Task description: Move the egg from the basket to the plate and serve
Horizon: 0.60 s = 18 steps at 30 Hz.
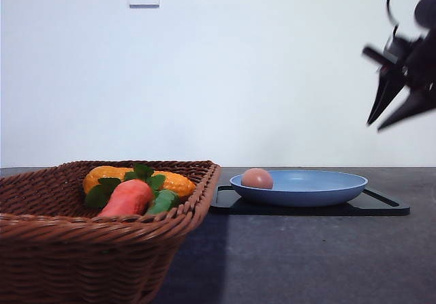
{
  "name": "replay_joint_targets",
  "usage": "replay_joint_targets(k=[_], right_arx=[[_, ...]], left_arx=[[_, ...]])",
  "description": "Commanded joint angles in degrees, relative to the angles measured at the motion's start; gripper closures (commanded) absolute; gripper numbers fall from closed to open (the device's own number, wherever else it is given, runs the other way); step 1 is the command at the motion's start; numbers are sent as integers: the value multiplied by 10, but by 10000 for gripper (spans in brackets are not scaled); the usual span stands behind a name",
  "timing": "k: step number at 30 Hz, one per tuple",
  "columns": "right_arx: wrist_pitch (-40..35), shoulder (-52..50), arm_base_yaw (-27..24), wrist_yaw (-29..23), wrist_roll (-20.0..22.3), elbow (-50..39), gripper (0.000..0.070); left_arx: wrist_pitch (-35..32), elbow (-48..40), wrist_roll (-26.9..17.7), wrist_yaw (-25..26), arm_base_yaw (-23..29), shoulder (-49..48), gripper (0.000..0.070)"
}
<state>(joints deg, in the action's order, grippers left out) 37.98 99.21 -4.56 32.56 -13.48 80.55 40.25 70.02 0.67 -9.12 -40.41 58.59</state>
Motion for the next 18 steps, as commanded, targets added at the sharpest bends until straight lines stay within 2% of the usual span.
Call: replay_joint_targets(k=[1, 6, 11, 15, 18], right_arx=[[13, -20, 3, -2, 34, 14, 700], [75, -101, 33, -49, 69, 12, 700], [110, -183, 100, -146, 89, 0, 700], [109, -246, 163, -219, 94, -29, 700], [93, -294, 210, -285, 94, -65, 700]], left_arx=[[-11, 11, -33, -20, 2, 19, 700], [-13, 11, -45, -34, 44, 70, 700], [-7, 9, -46, -33, 124, 106, 700], [-9, -3, -36, -23, 185, 105, 700], [-28, -21, -24, 4, 216, 84, 700]])
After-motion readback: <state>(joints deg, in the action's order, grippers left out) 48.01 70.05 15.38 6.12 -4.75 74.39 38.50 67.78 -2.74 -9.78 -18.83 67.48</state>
